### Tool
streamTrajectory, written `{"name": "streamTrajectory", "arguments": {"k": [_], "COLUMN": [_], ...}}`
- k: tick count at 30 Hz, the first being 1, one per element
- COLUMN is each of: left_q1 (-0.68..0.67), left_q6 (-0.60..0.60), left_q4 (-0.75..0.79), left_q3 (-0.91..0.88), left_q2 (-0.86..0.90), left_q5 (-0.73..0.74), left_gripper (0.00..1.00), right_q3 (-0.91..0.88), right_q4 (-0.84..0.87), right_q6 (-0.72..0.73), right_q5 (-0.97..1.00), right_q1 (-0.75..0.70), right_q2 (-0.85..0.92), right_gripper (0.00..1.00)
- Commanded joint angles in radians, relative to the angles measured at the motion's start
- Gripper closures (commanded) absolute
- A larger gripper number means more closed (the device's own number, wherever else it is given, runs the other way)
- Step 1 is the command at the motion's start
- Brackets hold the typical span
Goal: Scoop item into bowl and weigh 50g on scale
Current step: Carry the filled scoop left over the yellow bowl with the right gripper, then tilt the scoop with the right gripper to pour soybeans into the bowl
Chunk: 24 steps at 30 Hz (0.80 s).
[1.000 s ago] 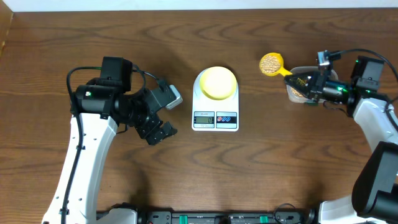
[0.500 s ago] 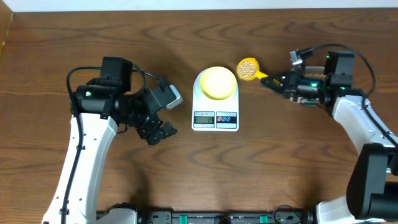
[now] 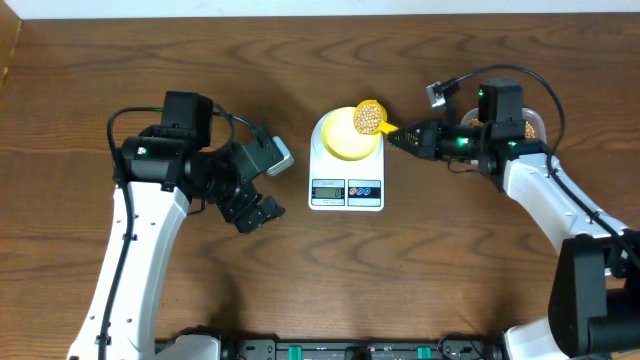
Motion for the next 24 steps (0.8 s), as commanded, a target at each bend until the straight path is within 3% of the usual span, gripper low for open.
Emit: {"name": "streamTrajectory", "arguments": {"k": [1, 24], "left_q1": [-0.002, -0.002], "left_q6": [0.009, 0.009], "left_q4": [-0.003, -0.003], "left_q3": [-0.005, -0.005], "left_q2": [-0.001, -0.001], "left_q5": [-0.006, -0.006], "left_gripper": [0.10, 0.10], "right_q3": [0.008, 0.008], "right_q4": [0.006, -0.026], "right_q6": [-0.117, -0.529], "right_q5": [0.061, 0.192], "right_q1": [0.026, 0.102], "right_q2": [0.002, 0.002], "right_gripper": [0.99, 0.99]}}
